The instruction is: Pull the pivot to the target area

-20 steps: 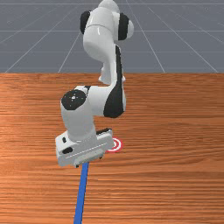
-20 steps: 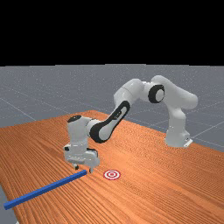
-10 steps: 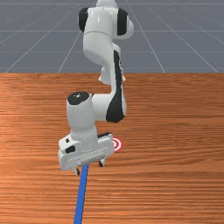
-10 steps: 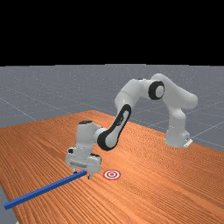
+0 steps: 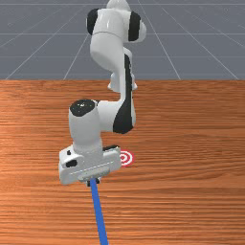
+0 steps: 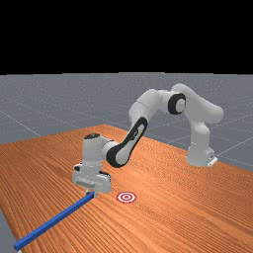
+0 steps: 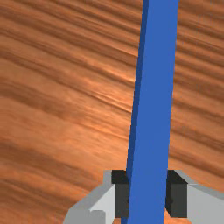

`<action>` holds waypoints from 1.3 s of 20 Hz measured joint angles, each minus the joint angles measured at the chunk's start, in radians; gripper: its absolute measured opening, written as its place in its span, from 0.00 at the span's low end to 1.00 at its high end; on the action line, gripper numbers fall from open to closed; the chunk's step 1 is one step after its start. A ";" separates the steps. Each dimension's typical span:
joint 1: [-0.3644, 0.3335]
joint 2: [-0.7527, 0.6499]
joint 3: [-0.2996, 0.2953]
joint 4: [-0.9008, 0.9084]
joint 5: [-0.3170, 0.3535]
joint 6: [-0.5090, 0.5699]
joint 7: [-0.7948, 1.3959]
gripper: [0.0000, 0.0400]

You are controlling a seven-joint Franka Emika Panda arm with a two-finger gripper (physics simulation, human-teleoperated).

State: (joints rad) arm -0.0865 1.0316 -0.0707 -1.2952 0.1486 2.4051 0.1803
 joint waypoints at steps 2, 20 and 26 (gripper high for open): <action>-0.002 0.002 0.003 0.007 -0.003 -0.009 -0.013 0.24; -0.048 -0.260 0.050 -0.511 0.001 0.236 -0.186 0.24; 0.008 -0.377 -0.008 -0.756 0.084 0.370 0.021 0.26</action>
State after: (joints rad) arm -0.0780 0.6547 -0.0787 -2.0516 0.2329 2.7755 0.2011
